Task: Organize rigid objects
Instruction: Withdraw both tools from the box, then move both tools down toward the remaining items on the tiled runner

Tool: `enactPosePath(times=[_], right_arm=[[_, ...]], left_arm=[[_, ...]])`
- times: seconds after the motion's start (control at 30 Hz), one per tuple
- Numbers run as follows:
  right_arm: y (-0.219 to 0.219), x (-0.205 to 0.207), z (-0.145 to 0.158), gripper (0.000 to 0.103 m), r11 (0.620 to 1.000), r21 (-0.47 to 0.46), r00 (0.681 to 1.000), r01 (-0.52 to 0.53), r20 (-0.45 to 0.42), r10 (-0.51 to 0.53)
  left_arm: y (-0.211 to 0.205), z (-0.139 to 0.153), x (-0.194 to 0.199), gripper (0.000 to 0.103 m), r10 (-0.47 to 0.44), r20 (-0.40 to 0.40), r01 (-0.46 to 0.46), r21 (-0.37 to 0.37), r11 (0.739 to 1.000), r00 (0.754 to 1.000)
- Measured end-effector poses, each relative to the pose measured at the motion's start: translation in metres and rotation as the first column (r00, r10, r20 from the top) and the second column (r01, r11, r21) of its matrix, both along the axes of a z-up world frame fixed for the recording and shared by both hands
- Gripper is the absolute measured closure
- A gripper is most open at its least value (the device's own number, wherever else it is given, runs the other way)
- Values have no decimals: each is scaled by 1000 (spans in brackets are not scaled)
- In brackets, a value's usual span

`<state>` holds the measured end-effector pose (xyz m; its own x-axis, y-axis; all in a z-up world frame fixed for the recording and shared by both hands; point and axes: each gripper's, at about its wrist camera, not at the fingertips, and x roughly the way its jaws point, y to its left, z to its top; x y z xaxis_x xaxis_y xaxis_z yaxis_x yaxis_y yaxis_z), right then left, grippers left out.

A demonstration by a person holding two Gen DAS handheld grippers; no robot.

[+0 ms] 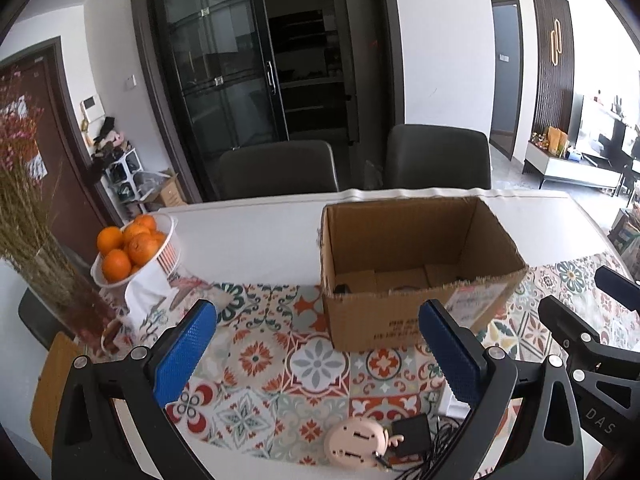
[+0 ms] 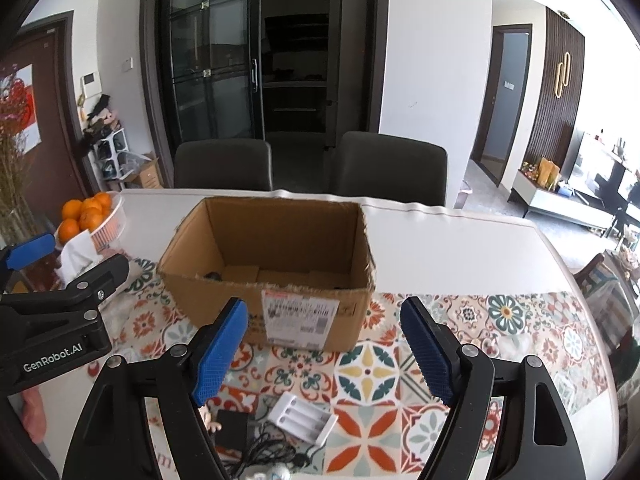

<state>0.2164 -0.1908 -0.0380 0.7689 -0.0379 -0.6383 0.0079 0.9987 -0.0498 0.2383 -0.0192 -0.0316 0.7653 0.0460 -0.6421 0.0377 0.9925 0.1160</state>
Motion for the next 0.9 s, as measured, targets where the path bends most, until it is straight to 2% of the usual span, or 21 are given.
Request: enactPosePath(times=[0.43,0.9], right_arm=[[5,-31,-23,24,999,14,997,-49,-53,50],[11,-53,-70,24,995,-8,978,-101,-184,98]], left_arm=[[2,-23,-36,0,11,-72,-14,-41,999,997],[6,-80,-63,0,44,-218,-52,-30,998,975]])
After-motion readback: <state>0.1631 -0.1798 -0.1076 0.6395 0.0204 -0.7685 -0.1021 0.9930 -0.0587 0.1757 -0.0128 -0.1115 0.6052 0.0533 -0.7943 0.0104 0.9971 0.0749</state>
